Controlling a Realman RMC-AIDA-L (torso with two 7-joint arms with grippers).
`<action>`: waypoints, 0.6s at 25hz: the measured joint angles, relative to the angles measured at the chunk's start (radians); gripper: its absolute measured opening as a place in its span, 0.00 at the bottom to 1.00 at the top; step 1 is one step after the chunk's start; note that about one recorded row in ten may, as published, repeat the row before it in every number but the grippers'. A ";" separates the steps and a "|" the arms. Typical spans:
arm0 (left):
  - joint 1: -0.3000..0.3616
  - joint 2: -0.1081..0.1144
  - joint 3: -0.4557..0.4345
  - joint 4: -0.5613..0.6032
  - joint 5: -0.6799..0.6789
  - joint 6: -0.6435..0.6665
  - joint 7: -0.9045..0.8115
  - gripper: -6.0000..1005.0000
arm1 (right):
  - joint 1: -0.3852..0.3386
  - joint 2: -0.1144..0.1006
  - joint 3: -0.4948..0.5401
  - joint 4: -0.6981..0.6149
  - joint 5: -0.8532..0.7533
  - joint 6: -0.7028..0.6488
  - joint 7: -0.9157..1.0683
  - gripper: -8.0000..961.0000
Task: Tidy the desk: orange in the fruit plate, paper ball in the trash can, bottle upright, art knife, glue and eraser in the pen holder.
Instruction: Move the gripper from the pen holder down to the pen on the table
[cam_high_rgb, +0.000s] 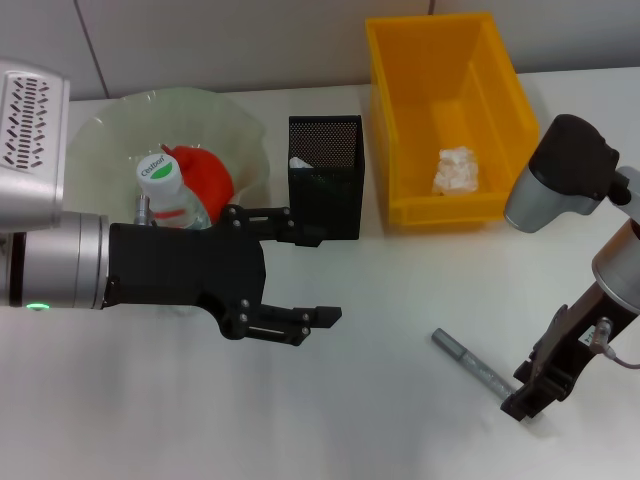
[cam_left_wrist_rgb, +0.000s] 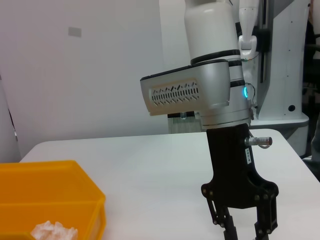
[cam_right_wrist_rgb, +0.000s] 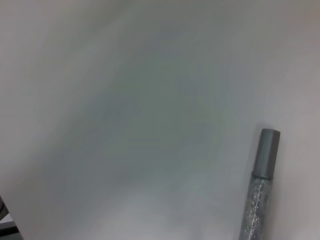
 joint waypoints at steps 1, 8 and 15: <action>0.000 0.000 0.000 0.000 0.000 0.000 0.000 0.81 | 0.000 0.000 0.000 0.000 0.000 0.000 0.000 0.49; -0.001 0.000 0.003 0.000 0.000 0.000 0.000 0.81 | 0.001 -0.001 0.000 0.000 -0.008 0.001 0.000 0.48; -0.007 0.000 0.003 0.000 0.000 -0.006 0.000 0.81 | 0.006 -0.002 0.000 0.006 -0.014 0.006 0.000 0.47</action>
